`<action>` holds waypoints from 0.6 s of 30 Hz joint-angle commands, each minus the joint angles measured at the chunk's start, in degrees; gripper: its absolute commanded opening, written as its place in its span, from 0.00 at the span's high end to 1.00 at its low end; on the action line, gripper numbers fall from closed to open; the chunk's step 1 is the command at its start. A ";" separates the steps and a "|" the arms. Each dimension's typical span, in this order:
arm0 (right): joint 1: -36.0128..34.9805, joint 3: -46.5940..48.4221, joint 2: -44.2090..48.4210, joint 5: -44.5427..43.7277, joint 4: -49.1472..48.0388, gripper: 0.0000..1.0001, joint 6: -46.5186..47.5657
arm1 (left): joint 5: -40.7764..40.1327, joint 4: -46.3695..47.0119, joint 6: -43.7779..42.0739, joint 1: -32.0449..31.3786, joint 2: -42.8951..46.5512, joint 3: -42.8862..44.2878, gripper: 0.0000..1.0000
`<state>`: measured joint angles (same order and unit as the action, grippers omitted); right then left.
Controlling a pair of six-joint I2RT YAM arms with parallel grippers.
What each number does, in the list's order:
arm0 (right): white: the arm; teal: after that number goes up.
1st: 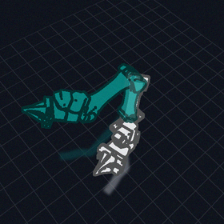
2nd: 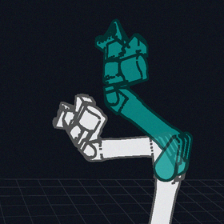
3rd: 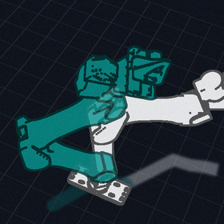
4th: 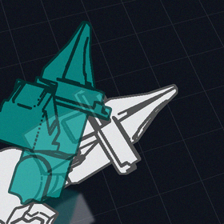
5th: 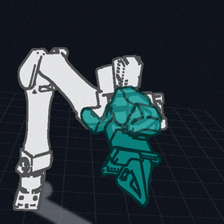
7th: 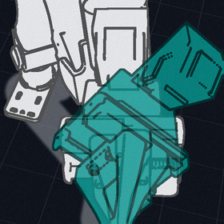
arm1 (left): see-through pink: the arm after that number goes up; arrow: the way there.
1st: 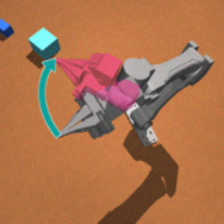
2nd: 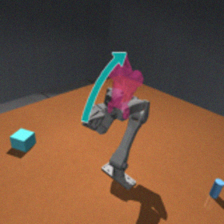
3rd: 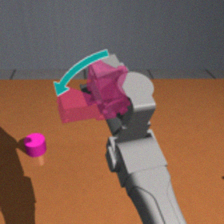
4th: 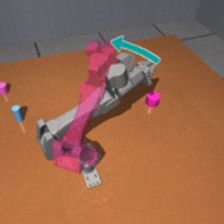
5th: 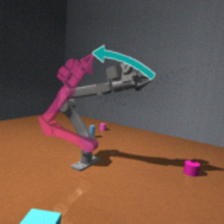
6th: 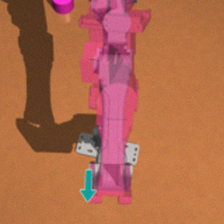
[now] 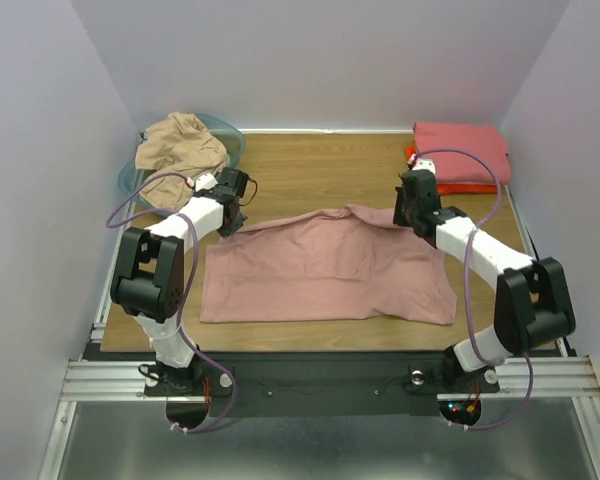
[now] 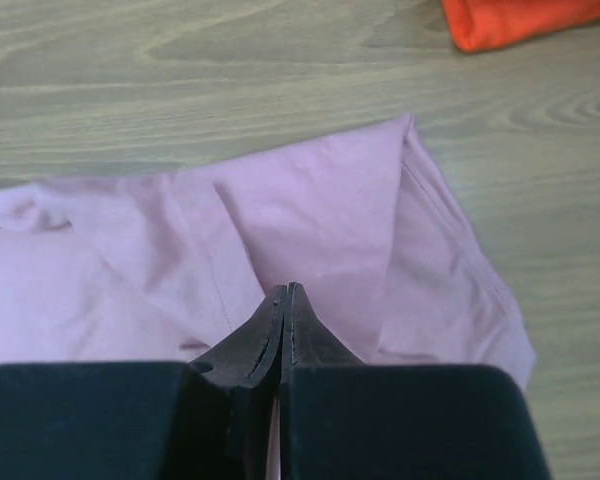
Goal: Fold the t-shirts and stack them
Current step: Fold the tshirt
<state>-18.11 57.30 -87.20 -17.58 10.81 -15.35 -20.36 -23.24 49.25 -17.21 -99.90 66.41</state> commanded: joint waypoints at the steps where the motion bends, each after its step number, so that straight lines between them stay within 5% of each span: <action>1: -0.52 -3.59 9.66 -1.31 -0.62 1.00 -2.74 | -2.23 0.66 -1.97 -0.37 4.79 -1.72 1.00; 18: -0.52 -8.70 30.33 -5.35 14.15 1.00 -7.24 | -6.79 1.01 -0.12 -2.65 16.05 -9.82 1.00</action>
<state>-18.11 48.01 -59.44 -20.18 22.57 -21.91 -22.31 -22.09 48.40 -19.51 -87.15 56.18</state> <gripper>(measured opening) 0.013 0.026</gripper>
